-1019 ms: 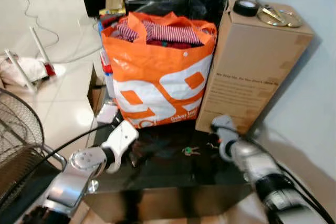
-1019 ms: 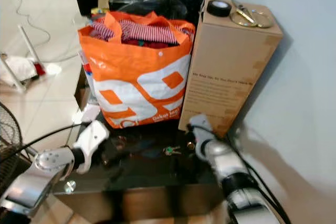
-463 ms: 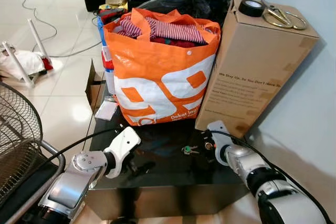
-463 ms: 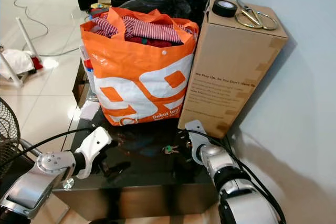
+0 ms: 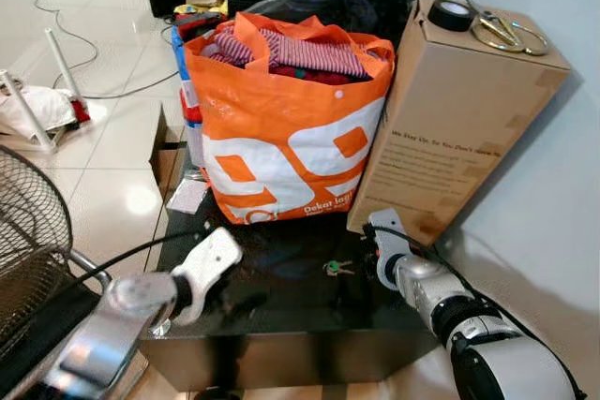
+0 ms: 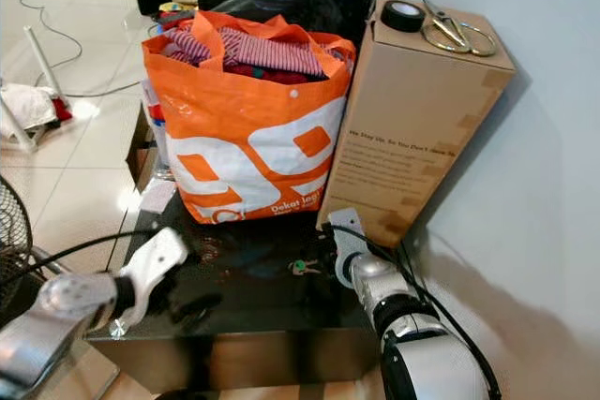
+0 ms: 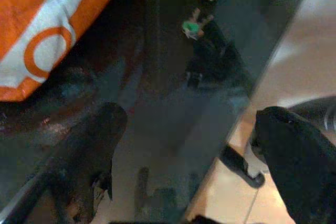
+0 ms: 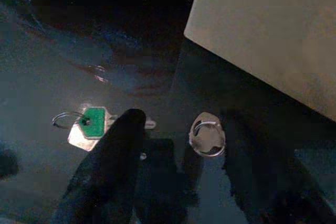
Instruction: Hang keys on a hook
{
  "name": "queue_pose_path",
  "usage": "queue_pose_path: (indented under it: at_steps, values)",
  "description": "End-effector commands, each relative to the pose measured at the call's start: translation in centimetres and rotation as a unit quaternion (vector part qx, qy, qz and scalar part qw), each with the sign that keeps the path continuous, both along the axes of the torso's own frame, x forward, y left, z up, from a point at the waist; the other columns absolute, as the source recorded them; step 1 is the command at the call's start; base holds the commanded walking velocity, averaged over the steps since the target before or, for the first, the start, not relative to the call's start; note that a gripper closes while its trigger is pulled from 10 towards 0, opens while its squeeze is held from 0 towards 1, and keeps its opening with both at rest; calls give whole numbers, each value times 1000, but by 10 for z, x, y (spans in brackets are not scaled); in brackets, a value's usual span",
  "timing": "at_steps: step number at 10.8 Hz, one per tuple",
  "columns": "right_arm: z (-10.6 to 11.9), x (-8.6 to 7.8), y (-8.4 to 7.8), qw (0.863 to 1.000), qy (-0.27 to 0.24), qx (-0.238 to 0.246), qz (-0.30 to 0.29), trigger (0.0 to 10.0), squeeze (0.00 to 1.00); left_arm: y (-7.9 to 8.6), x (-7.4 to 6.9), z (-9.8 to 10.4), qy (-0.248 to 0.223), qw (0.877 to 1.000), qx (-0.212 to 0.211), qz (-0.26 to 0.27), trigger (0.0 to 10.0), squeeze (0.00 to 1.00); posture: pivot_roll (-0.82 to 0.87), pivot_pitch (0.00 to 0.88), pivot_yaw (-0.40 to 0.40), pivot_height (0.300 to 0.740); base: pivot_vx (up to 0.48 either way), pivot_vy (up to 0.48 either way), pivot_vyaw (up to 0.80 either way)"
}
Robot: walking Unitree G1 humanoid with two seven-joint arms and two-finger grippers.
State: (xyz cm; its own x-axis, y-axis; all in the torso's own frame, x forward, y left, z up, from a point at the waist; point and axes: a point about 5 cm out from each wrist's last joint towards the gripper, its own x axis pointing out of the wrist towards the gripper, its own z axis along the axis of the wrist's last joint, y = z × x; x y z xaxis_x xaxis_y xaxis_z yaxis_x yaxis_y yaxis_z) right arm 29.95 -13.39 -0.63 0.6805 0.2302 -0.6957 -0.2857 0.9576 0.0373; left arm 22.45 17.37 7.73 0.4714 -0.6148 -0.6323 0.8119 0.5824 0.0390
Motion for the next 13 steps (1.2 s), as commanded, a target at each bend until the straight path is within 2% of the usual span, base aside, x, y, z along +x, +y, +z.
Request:
queue_pose_path:
  at_steps: [1, 2, 3, 4, 5, 6, 8, 9, 10, 11, 13]
  values:
    - [0, 0, -4, 1000, -4, 4, -18, 0, 0, -2, -1, 6, -3, 1000, -5, -8, 10000, 565, 82, 0, -109, 740, 0, 0, 0]
    - [-1, 0, -4, 1000, -6, 10, -27, 0, 0, 0, -4, 10, -2, 1000, -2, -12, 10000, 561, 99, 8, -108, 740, 0, 0, 0]
    - [1, 1, 2, 999, -14, 26, -25, 10000, 0, 3, -6, 18, -4, 1000, 4, -15, 10000, 561, 115, 49, -106, 740, 0, 0, 0]
    - [3, 3, 4, 999, -22, 35, -30, 10000, 0, 3, -7, 22, -9, 1000, 6, -15, 10000, 561, 121, 69, -107, 740, 0, 0, 0]
    - [6, 7, 2, 997, -37, 50, -56, 10000, 1000, 2, -8, 27, -17, 1000, 6, -12, 10000, 557, 134, 89, -112, 740, 0, 0, 0]
    - [7, 7, 1, 996, -42, 52, -63, 10000, 1000, 2, -8, 29, -20, 1000, 4, -10, 10000, 561, 139, 93, -114, 740, 0, 0, 0]
    - [8, 9, -6, 995, -48, 24, -89, 10000, 1000, 1, -8, 41, -38, 999, 0, -3, 10000, 561, 154, 119, -124, 740, 0, 0, 0]
    - [6, 7, -8, 995, -36, 14, -96, 10000, 1000, 2, -9, 43, -38, 999, 1, -3, 10000, 561, 155, 122, -125, 740, 0, 0, 0]
    - [2, 4, -6, 994, -14, 34, -99, 10000, 867, 3, -9, 44, -38, 999, 1, -3, 10000, 565, 166, 140, -124, 740, 0, 0, 0]
    - [0, 2, -7, 994, -7, 29, -102, 10000, 0, 6, -11, 46, -35, 999, 6, -2, 10000, 561, 184, 153, -118, 740, 0, 0, 0]
    - [-5, -3, -13, 989, 2, 30, -141, 10000, 0, 11, -16, 48, -25, 1000, 14, -2, 10000, 565, 193, 159, -109, 740, 0, 0, 0]
